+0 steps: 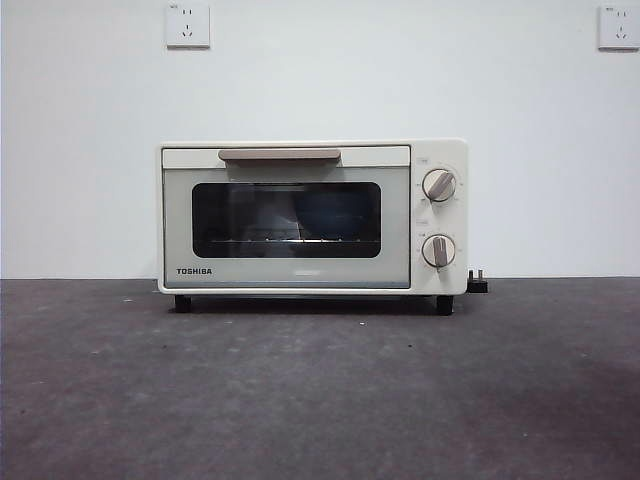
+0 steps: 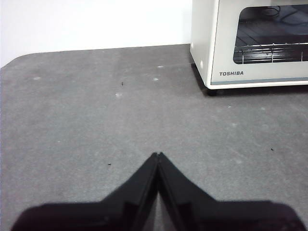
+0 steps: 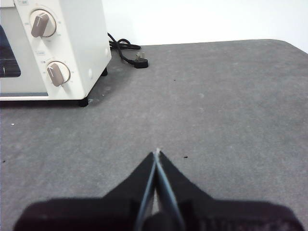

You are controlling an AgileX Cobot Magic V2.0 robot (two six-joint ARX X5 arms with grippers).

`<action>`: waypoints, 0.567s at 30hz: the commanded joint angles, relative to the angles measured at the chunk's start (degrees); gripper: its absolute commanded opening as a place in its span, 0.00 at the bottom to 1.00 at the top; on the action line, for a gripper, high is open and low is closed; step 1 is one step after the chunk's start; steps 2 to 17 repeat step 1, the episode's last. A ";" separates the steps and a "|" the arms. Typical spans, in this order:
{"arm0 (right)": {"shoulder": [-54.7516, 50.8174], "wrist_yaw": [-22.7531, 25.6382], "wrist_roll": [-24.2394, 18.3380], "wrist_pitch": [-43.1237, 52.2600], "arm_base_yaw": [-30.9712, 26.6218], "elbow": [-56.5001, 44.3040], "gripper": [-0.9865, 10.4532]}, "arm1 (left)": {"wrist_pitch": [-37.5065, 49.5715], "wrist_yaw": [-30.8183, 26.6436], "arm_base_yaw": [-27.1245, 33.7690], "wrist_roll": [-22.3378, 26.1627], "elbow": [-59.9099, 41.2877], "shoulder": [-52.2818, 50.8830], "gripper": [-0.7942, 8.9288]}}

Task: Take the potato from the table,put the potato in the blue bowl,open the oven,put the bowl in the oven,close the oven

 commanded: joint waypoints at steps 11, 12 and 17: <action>-0.11 0.04 -0.42 -0.07 0.00 -0.37 0.09 | 0.42 0.15 0.17 -0.39 -0.55 0.02 0.08; -0.11 0.04 -0.42 -0.07 0.00 -0.37 0.09 | 0.42 0.15 0.17 -0.39 -0.55 0.02 0.08; -0.11 0.04 -0.42 -0.07 0.00 -0.37 0.09 | 0.42 0.15 0.17 -0.39 -0.55 0.02 0.08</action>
